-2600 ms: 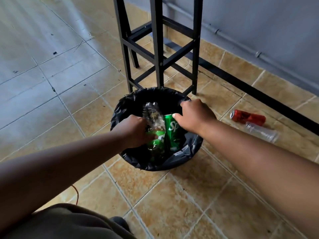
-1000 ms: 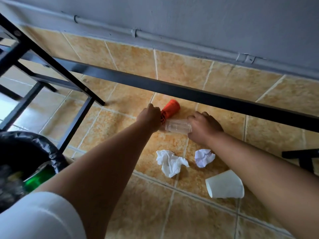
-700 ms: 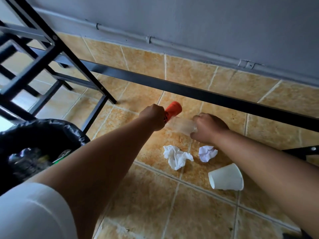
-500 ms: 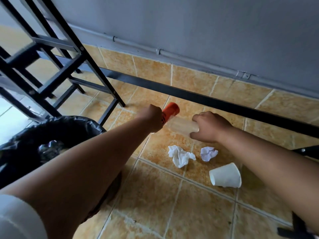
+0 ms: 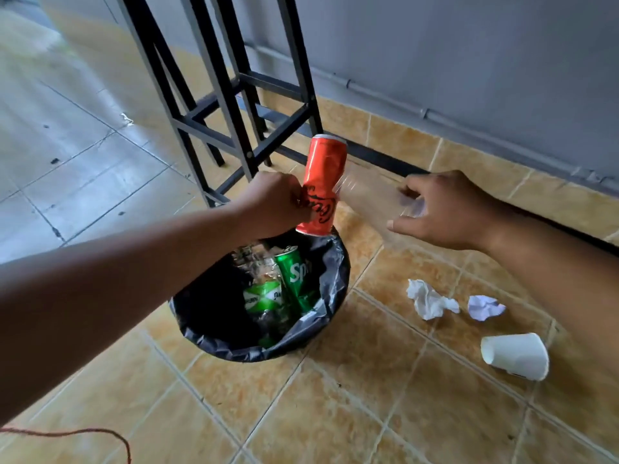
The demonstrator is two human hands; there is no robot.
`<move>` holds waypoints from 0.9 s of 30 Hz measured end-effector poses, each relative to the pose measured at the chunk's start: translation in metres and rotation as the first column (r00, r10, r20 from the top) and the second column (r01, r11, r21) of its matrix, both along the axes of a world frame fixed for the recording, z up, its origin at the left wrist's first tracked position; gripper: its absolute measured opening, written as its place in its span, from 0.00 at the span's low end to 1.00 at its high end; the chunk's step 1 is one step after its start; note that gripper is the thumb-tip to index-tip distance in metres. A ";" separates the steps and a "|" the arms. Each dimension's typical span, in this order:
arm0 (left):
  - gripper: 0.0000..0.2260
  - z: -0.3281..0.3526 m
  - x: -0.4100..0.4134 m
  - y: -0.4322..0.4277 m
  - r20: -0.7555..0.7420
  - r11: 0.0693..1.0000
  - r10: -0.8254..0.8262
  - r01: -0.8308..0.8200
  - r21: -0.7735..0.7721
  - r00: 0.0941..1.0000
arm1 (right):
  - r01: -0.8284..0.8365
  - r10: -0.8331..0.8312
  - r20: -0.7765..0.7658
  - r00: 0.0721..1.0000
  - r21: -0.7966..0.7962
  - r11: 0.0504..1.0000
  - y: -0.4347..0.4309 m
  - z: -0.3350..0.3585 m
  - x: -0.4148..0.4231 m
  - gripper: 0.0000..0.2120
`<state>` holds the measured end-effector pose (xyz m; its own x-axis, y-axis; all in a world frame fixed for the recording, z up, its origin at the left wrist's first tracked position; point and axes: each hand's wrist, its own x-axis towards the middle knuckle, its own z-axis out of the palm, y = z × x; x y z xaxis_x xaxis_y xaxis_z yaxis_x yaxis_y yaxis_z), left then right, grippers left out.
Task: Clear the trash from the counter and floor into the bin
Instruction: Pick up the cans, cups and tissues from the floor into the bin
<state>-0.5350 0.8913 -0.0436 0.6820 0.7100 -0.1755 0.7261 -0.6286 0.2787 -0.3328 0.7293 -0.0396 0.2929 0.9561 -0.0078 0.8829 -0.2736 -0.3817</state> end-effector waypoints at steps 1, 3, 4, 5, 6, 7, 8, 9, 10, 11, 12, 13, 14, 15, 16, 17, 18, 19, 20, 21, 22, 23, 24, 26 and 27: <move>0.10 0.003 -0.005 0.001 0.016 1.000 0.012 -0.011 -0.021 1.000 | -0.018 0.018 0.006 1.000 0.008 1.000 0.006 0.004 -0.009 0.22; 0.10 0.007 -0.014 0.007 0.090 0.996 0.079 -0.075 -0.049 0.993 | -0.032 0.032 0.007 0.999 0.042 0.999 0.016 0.010 -0.021 0.20; 0.09 0.008 -0.020 0.010 0.126 0.989 0.134 -0.126 -0.072 0.983 | -0.037 0.036 0.005 0.999 0.064 0.997 0.020 0.012 -0.027 0.20; 0.07 0.010 -0.029 0.014 0.143 0.981 0.183 -0.171 -0.094 0.973 | -0.041 0.040 0.013 0.999 0.085 0.996 0.024 0.013 -0.032 0.21; 0.06 0.011 -0.039 0.017 0.132 0.973 0.215 -0.202 -0.110 0.968 | -0.042 0.039 0.030 0.999 0.095 0.995 0.028 0.012 -0.036 0.23; 0.06 0.011 -0.051 0.018 0.101 0.967 0.235 -0.222 -0.123 0.967 | -0.040 0.036 0.042 0.998 0.104 0.994 0.031 0.010 -0.042 0.24; 0.06 0.009 -0.063 0.017 0.061 0.963 0.247 -0.238 -0.130 0.967 | -0.035 0.030 0.041 0.999 0.110 0.993 0.035 0.006 -0.048 0.24; 0.07 0.006 -0.075 0.015 0.020 0.957 0.259 -0.254 -0.140 0.966 | -0.035 0.031 0.032 0.999 0.112 0.993 0.038 0.001 -0.054 0.25; 0.07 0.002 -0.087 0.013 -0.016 0.949 0.275 -0.275 -0.156 0.961 | -0.039 0.037 0.020 0.999 0.093 0.995 0.042 -0.006 -0.061 0.25; 0.07 -0.003 -0.097 0.010 -0.042 0.939 0.294 -0.297 -0.177 0.955 | -0.050 0.049 0.014 0.999 0.066 0.997 0.045 -0.013 -0.069 0.26; 0.08 -0.010 -0.107 0.008 -0.064 0.928 0.312 -0.318 -0.194 0.948 | -0.067 0.067 0.012 0.998 0.038 0.997 0.049 -0.020 -0.077 0.26; 0.08 -0.016 -0.116 0.006 -0.084 0.920 0.324 -0.334 -0.206 0.942 | -0.090 0.090 0.008 0.996 0.023 0.996 0.052 -0.027 -0.086 0.26; 0.09 -0.021 -0.122 0.004 -0.105 0.912 0.334 -0.349 -0.215 0.937 | -0.110 0.110 0.000 0.994 0.008 0.994 0.056 -0.034 -0.095 0.27; 0.10 -0.027 -0.128 0.003 -0.124 0.905 0.342 -0.362 -0.225 0.931 | -0.123 0.123 0.000 0.992 -0.009 0.992 0.059 -0.040 -0.103 0.29; 0.10 -0.033 -0.133 0.002 -0.147 0.896 0.349 -0.375 -0.238 0.926 | -0.132 0.133 0.017 0.991 -0.032 0.991 0.062 -0.045 -0.110 0.29; 0.10 -0.038 -0.137 0.002 -0.174 0.887 0.350 -0.385 -0.256 0.921 | -0.142 0.145 0.042 0.989 -0.051 0.989 0.063 -0.049 -0.117 0.27; 0.11 -0.042 -0.140 0.001 -0.201 0.879 0.347 -0.393 -0.272 0.916 | -0.153 0.158 0.072 0.985 -0.067 0.986 0.064 -0.053 -0.121 0.24; 0.11 -0.046 -0.142 0.000 -0.217 0.874 0.345 -0.397 -0.280 0.913 | -0.168 0.175 0.108 0.979 -0.074 0.983 0.065 -0.056 -0.125 0.23; 0.11 -0.049 -0.143 0.000 -0.224 0.874 0.343 -0.397 -0.280 0.912 | -0.180 0.192 0.147 0.970 -0.091 0.979 0.064 -0.059 -0.127 0.23; 0.10 -0.051 -0.143 -0.001 -0.229 0.881 0.331 -0.386 -0.273 0.916 | -0.195 0.210 0.185 0.960 -0.099 0.976 0.063 -0.061 -0.129 0.23; 0.10 -0.052 -0.143 -0.003 -0.238 0.893 0.308 -0.366 -0.261 0.921 | -0.206 0.224 0.217 0.950 -0.102 0.973 0.062 -0.064 -0.129 0.24; 0.10 -0.051 -0.142 -0.004 -0.254 0.906 0.279 -0.341 -0.251 0.926 | -0.220 0.236 0.244 0.941 -0.090 0.971 0.060 -0.066 -0.128 0.26; 0.11 -0.051 -0.141 -0.006 -0.274 0.915 0.252 -0.321 -0.245 0.928 | -0.228 0.241 0.264 0.934 -0.078 0.970 0.058 -0.067 -0.126 0.27; 0.13 -0.050 -0.141 -0.007 -0.309 0.909 0.232 -0.318 -0.269 0.923 | -0.236 0.236 0.281 0.930 -0.034 0.971 0.056 -0.065 -0.118 0.28; 0.15 -0.049 -0.140 -0.006 -0.324 0.903 0.243 -0.335 -0.268 0.914 | -0.233 0.227 0.278 0.933 -0.009 0.972 0.054 -0.062 -0.112 0.28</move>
<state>-0.6747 0.8852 -0.0931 0.3457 0.7450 -0.5705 0.9379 -0.2926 0.1863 -0.4447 0.7833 -0.1017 0.0523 0.9965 0.0652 0.9919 -0.0443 -0.1188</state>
